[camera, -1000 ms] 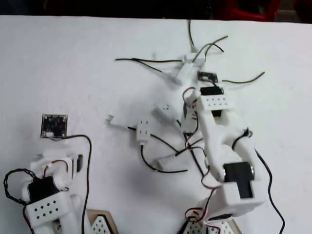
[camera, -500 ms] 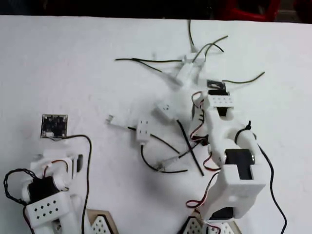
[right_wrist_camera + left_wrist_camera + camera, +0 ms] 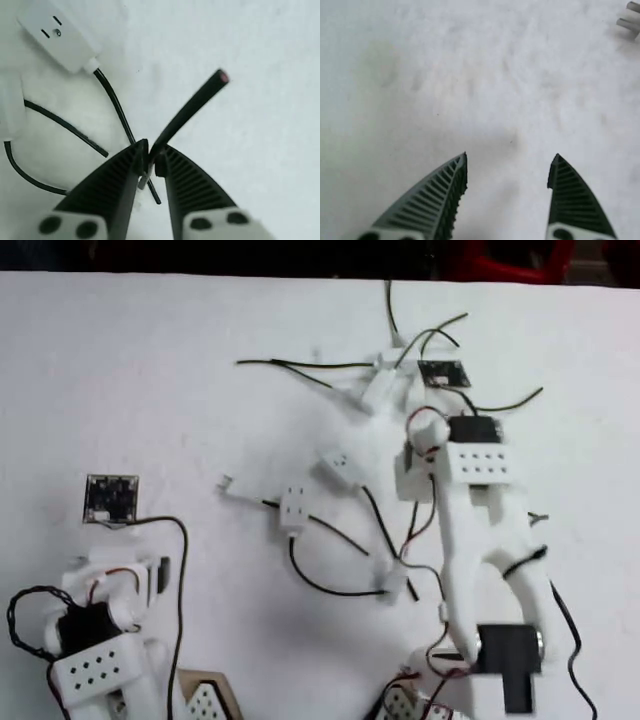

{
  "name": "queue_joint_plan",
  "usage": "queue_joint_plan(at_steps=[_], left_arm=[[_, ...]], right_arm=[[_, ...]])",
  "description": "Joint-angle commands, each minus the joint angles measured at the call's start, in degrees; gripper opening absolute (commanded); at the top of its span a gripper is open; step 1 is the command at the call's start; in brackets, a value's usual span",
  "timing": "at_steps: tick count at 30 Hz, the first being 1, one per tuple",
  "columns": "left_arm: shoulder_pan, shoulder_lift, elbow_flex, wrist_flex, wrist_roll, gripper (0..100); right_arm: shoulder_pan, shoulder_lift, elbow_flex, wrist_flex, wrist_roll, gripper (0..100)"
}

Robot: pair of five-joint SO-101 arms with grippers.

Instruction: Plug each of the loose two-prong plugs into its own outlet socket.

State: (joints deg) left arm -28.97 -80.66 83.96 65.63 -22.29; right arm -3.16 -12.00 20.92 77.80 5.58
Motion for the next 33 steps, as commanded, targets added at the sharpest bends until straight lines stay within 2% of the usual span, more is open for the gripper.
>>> queue_joint_plan(at_steps=[1,9,14,20,33], left_arm=[[0.7,-0.7,-0.3,-1.1,0.4,26],[0.7,-0.7,-0.3,-1.1,0.4,26],[0.7,-0.7,-0.3,-1.1,0.4,26],[0.7,-0.7,-0.3,-1.1,0.4,26],[0.7,-0.7,-0.3,-1.1,0.4,26]], right_arm=[[2.7,-5.3,-2.1,-0.4,6.8,1.7],[2.7,-5.4,-2.2,-12.9,15.6,1.7],[2.0,-5.4,-2.2,-19.3,17.1,2.4],[0.0,-5.8,-2.2,-18.0,16.7,12.8],[0.1,-0.7,0.4,-11.3,16.7,13.0]])
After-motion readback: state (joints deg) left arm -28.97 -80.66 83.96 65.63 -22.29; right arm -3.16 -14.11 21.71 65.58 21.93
